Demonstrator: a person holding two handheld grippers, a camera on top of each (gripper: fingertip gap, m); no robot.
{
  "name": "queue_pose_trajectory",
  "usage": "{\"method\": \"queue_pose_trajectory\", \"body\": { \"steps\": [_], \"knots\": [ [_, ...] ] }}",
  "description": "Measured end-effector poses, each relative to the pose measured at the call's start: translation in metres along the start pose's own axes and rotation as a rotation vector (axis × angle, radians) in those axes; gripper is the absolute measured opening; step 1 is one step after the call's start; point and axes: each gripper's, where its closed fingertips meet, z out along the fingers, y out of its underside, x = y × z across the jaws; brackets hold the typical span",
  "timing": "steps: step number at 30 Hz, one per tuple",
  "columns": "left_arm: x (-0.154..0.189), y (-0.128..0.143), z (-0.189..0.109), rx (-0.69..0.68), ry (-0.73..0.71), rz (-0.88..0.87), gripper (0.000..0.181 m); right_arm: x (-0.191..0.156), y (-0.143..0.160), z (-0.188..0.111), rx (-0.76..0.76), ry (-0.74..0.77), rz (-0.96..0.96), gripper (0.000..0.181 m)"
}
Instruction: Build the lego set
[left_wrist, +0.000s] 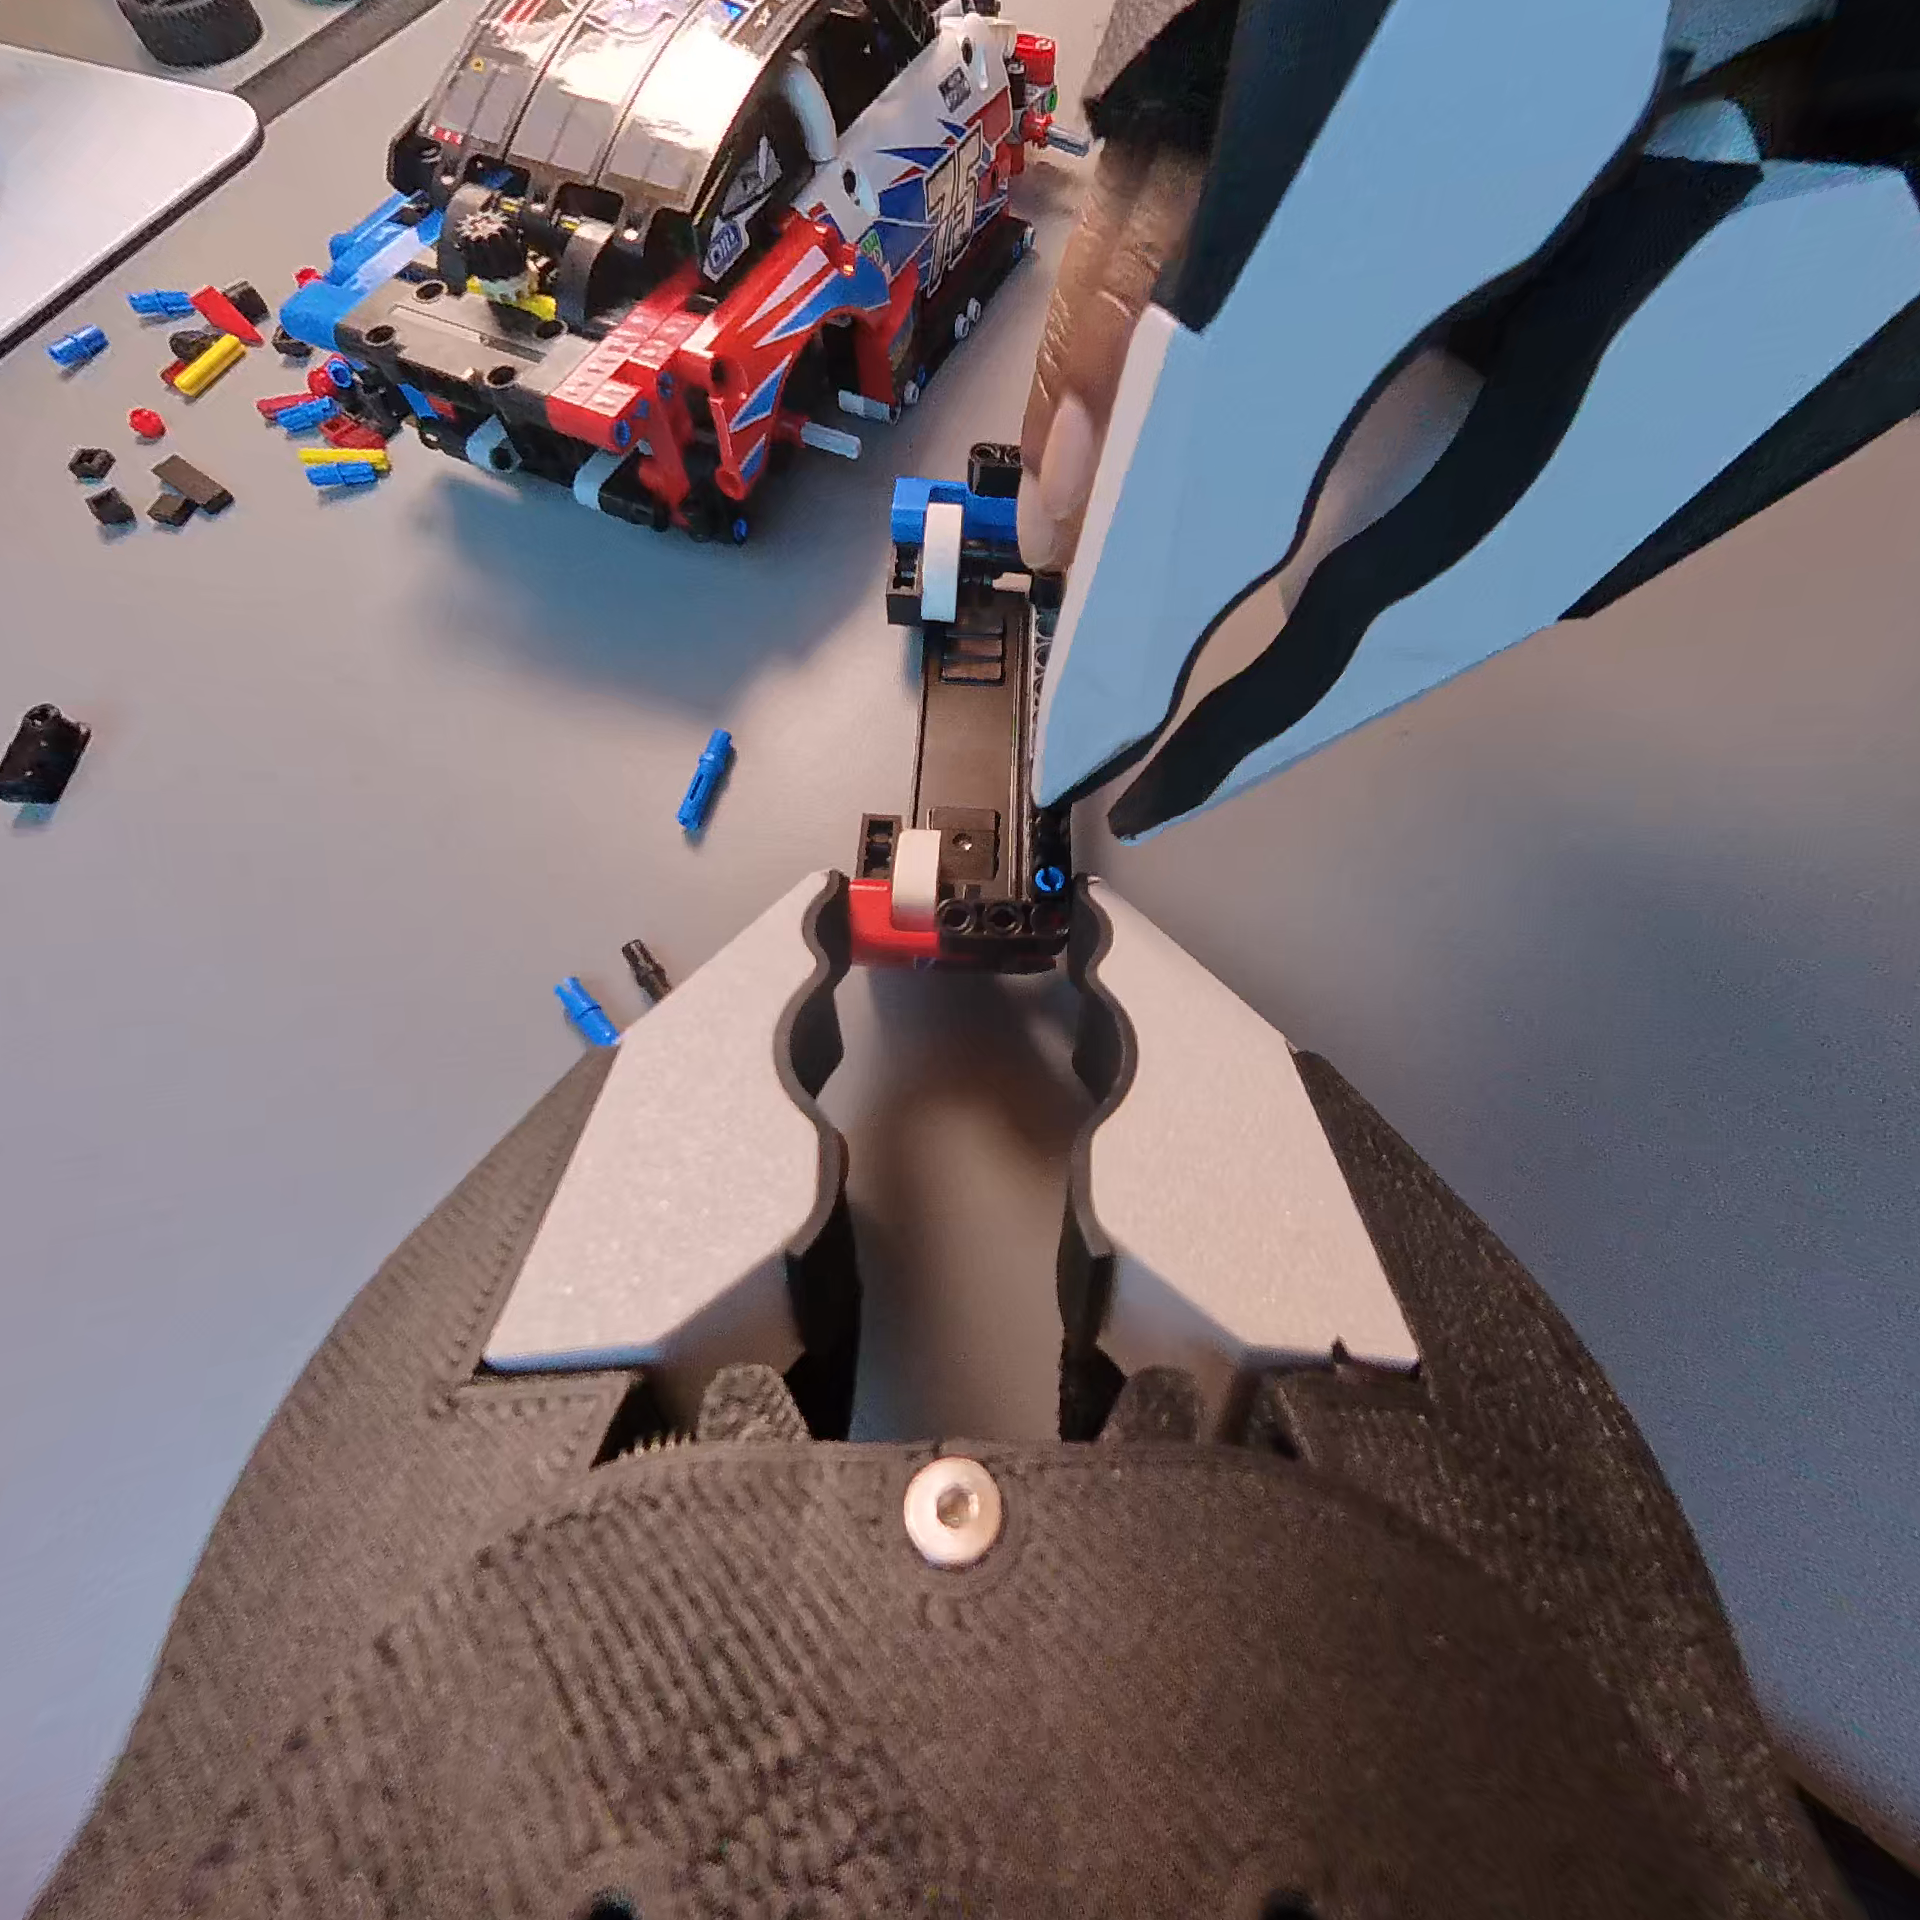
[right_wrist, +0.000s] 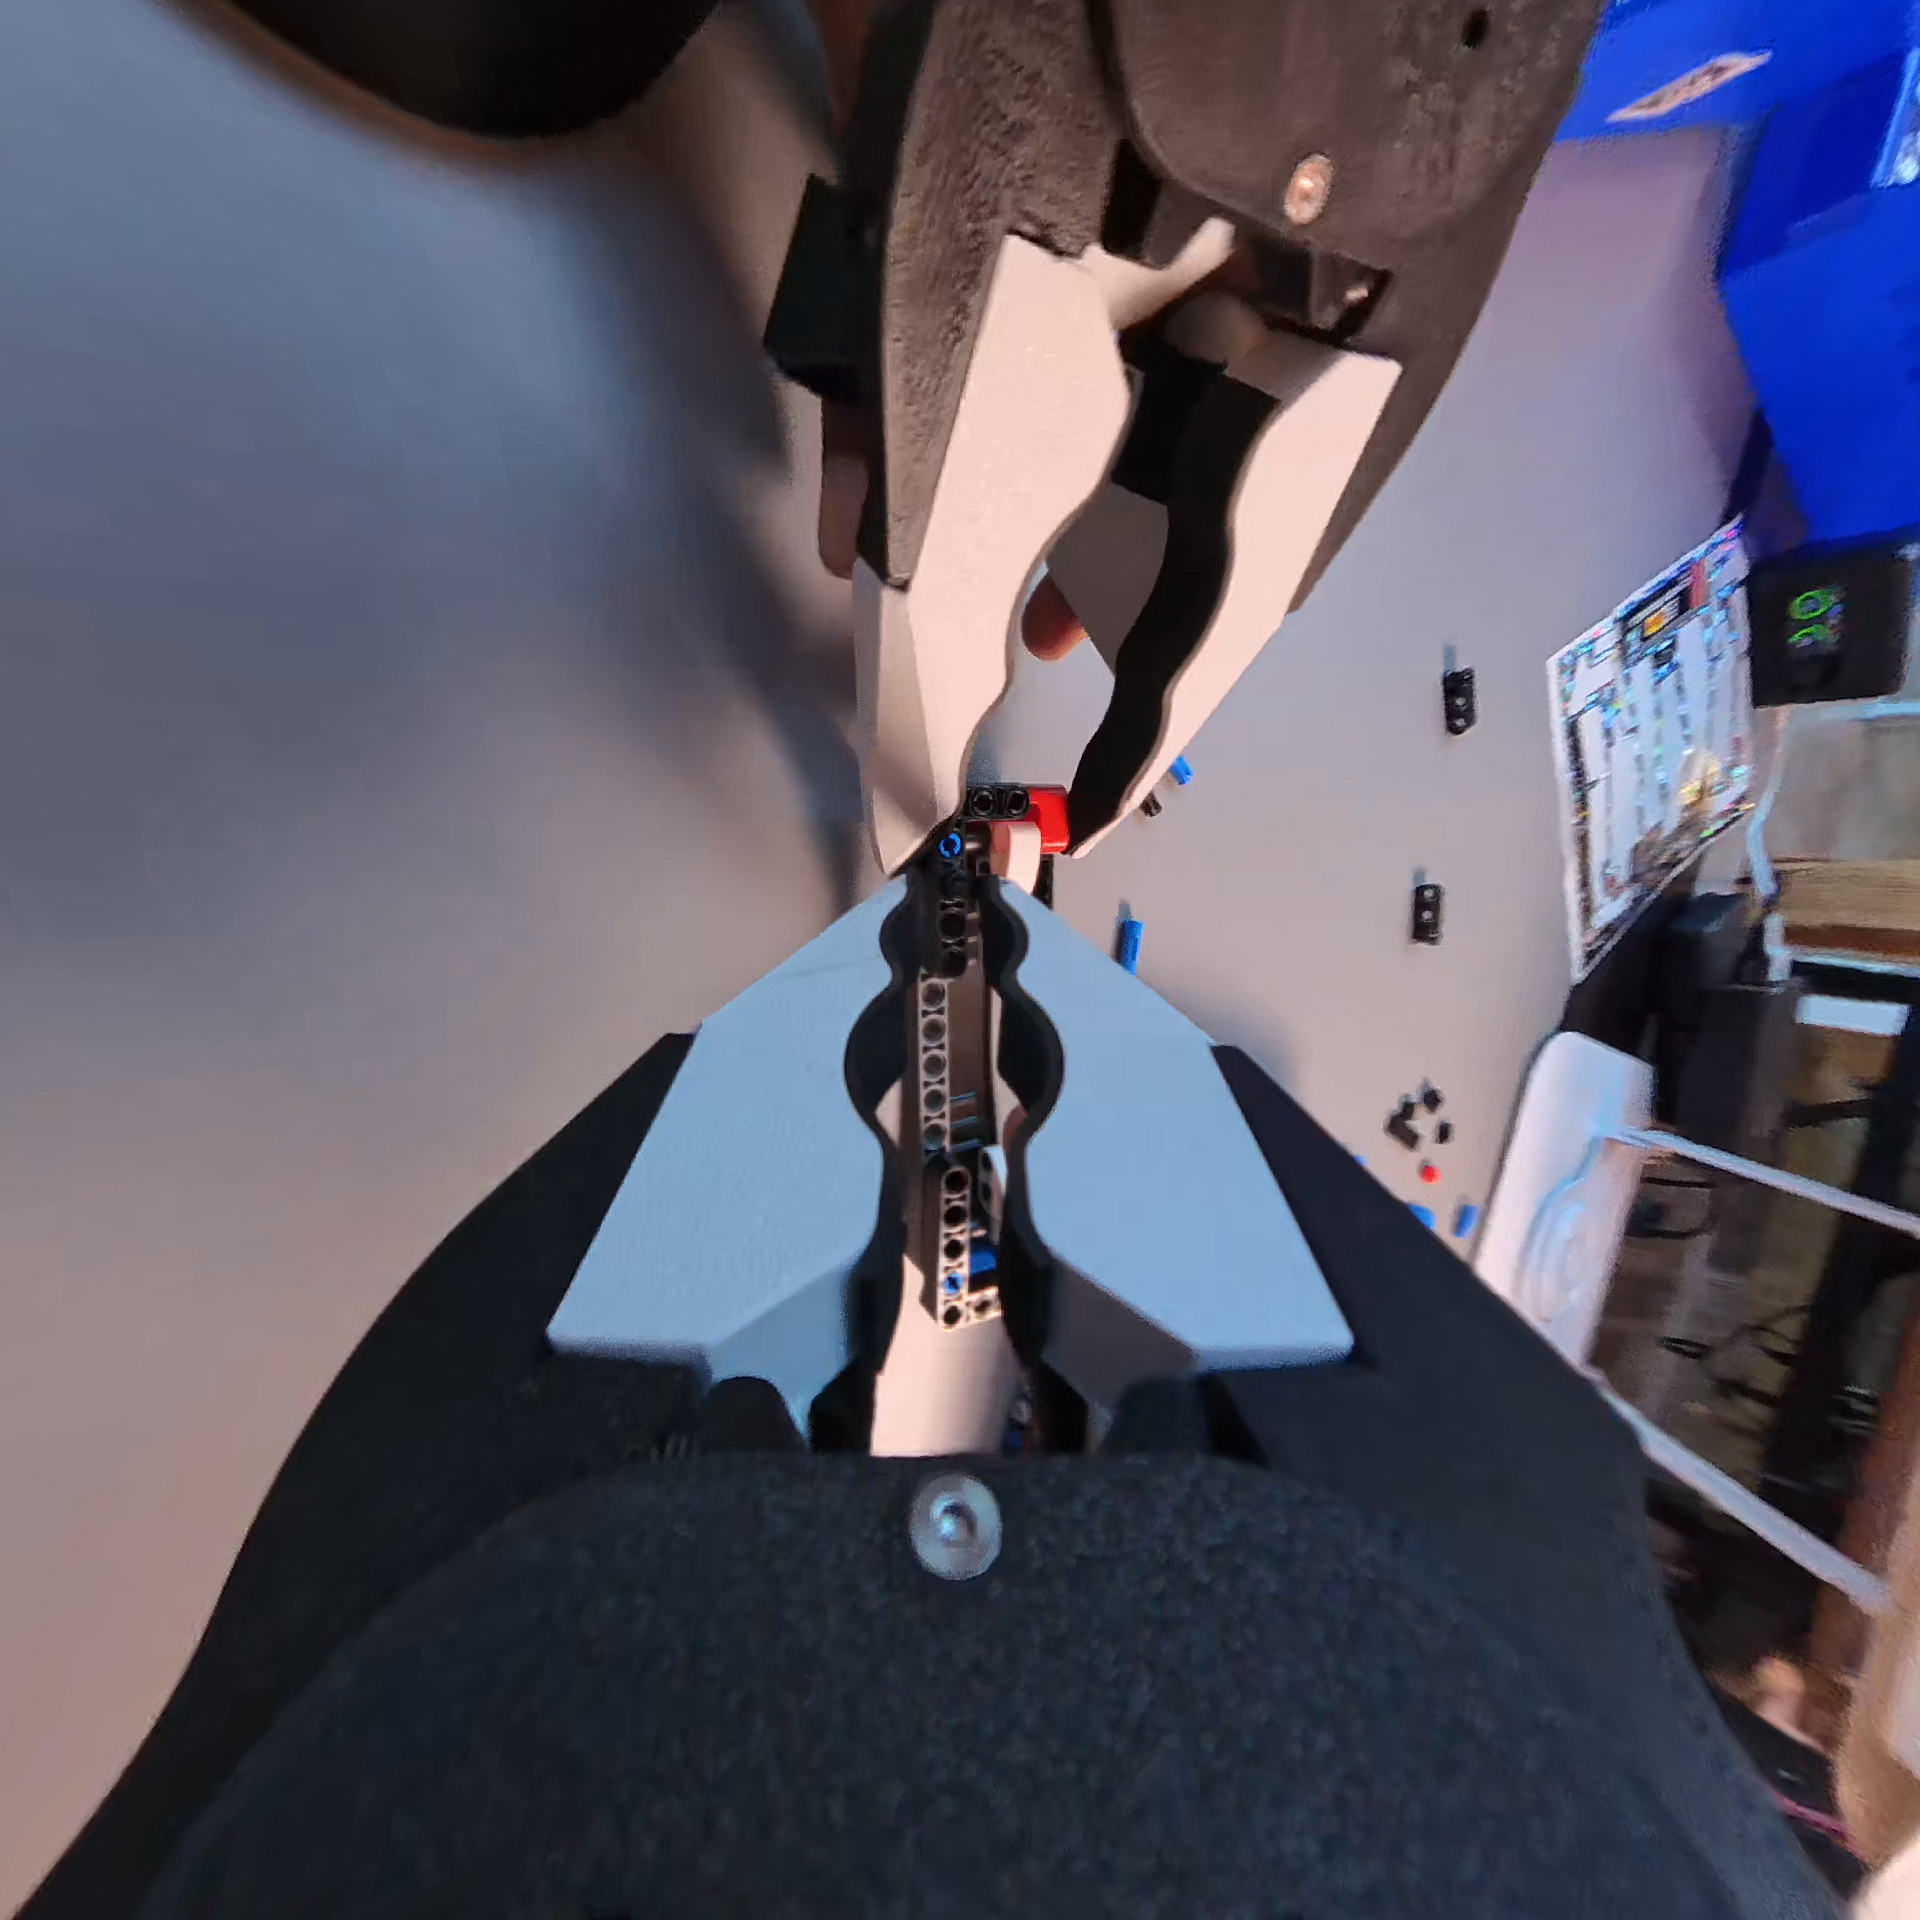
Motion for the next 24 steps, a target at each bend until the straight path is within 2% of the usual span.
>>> {"method": "queue_pose_trajectory", "body": {
  "steps": [1,10,14,17,21,24],
  "knots": [
    [0.0,-0.0001,0.0001,-0.001,0.001,-0.003,0.04,0.0001,0.0009,0.0007,-0.018,0.02,-0.048,0.007],
    [0.0002,0.001,0.0008,-0.017,-0.015,0.006,0.04,-0.0018,0.0028,0.0065,-0.063,0.151,-0.203,0.004],
    [0.0003,0.0019,0.0008,-0.023,-0.032,0.045,0.04,-0.0032,0.0019,0.0075,-0.053,0.166,-0.189,0.004],
    [-0.001,0.0013,0.0005,-0.015,-0.028,0.035,0.04,-0.0016,0.0015,0.0072,-0.026,0.169,-0.094,0.007],
    [-0.0024,0.0005,0.0003,-0.006,-0.014,0.002,0.041,0.0012,0.0021,0.0066,-0.037,0.247,-0.146,0.007],
    [-0.0039,-0.0001,-0.0003,0.007,0.011,-0.037,0.041,0.0006,0.0026,0.0071,-0.017,0.314,-0.183,0.014]
  ]
}}
